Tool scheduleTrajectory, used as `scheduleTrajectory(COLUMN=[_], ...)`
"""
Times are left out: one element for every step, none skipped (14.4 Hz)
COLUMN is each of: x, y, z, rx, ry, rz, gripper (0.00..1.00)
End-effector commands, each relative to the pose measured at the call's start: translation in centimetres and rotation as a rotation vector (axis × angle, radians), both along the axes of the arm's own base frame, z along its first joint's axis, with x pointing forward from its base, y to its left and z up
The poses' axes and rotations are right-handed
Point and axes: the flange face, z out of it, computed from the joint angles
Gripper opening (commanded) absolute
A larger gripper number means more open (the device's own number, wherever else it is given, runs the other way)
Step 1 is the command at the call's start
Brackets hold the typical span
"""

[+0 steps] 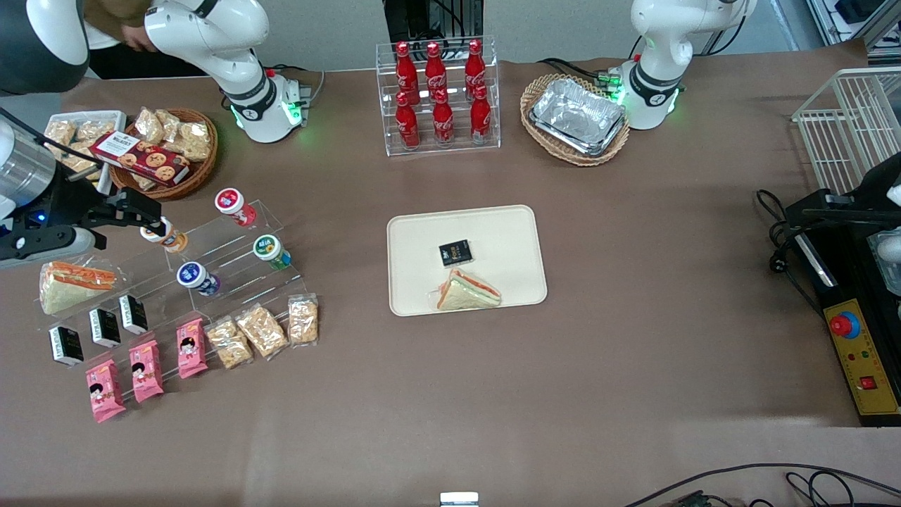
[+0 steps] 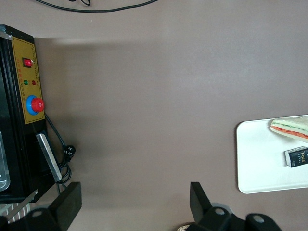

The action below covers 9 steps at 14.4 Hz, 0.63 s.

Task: Place green gum on tray
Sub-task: 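Move the right gripper over the green-labelled gum bottle in the rack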

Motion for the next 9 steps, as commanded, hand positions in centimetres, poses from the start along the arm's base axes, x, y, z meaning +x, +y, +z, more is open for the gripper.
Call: scheduleTrajectory(x=[-0.4, -0.4, -0.4, -0.4, -0.4, -0.6, -0.6, -0.8, -1.0], y=[0.1, 0.2, 0.2, 0.8, 1.6, 2.0, 2.2, 3.2, 3.7], z=[0.4, 0.5, 0.4, 0.3, -0.4, -1.3, -2.2, -3.2, -3.9], rx=[0.009, 0.001, 0.002, 0.002, -0.005, -0.008, -0.010, -0.010, -0.010], ry=[0.012, 0.011, 0.013, 0.017, 0.031, 0.063, 0.079, 0.093, 0.094], rz=[0.008, 0.002, -0.016, -0.012, 0.004, 0.012, 0.015, 0.025, 0.021], gripper=[1.00, 1.00, 1.00, 1.00, 1.00, 1.00, 1.00, 1.00, 1.00])
